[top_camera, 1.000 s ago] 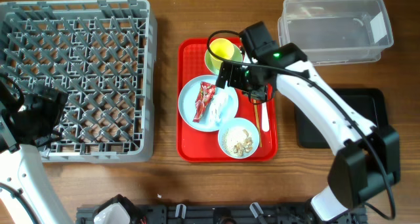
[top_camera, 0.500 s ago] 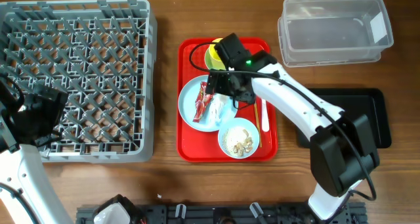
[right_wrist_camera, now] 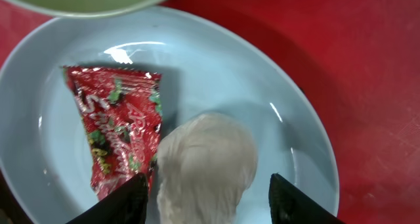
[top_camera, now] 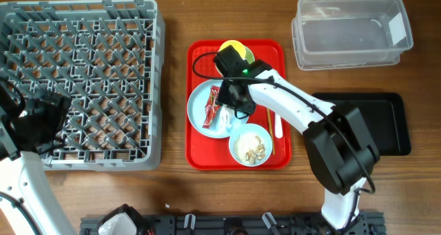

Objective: Sort waste into correct bins and load items into the dishwasher rack
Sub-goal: 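Reach the right gripper to the blue plate and grasp the white tissue, then carry the tissue with the right gripper and drop it in the clear bin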

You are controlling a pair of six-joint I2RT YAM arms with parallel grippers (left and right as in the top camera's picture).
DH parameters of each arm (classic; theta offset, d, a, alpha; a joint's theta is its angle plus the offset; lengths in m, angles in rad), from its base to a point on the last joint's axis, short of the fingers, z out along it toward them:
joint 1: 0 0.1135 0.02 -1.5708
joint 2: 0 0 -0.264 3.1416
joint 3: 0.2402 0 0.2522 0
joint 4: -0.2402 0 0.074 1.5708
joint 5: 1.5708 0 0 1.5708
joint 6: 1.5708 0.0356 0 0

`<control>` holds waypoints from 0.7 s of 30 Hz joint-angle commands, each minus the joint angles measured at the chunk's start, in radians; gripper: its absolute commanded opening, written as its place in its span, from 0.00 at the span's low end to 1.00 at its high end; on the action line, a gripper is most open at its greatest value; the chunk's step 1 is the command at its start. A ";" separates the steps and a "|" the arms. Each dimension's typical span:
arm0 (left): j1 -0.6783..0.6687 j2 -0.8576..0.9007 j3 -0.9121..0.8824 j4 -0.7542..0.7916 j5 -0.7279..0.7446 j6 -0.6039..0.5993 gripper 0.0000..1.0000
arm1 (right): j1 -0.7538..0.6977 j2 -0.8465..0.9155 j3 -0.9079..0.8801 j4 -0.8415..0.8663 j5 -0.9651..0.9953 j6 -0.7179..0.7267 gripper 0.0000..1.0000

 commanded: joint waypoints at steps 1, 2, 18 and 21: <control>0.005 -0.005 0.018 0.002 -0.010 -0.013 1.00 | 0.009 0.034 -0.008 -0.003 0.033 0.029 0.52; 0.005 -0.005 0.018 0.002 -0.010 -0.013 1.00 | 0.009 0.039 -0.008 -0.003 0.034 0.029 0.48; 0.005 -0.005 0.018 0.002 -0.010 -0.013 1.00 | -0.028 -0.075 0.089 -0.090 -0.005 -0.032 0.04; 0.005 -0.005 0.018 0.002 -0.010 -0.013 1.00 | -0.053 -0.147 0.127 -0.099 -0.005 -0.051 0.04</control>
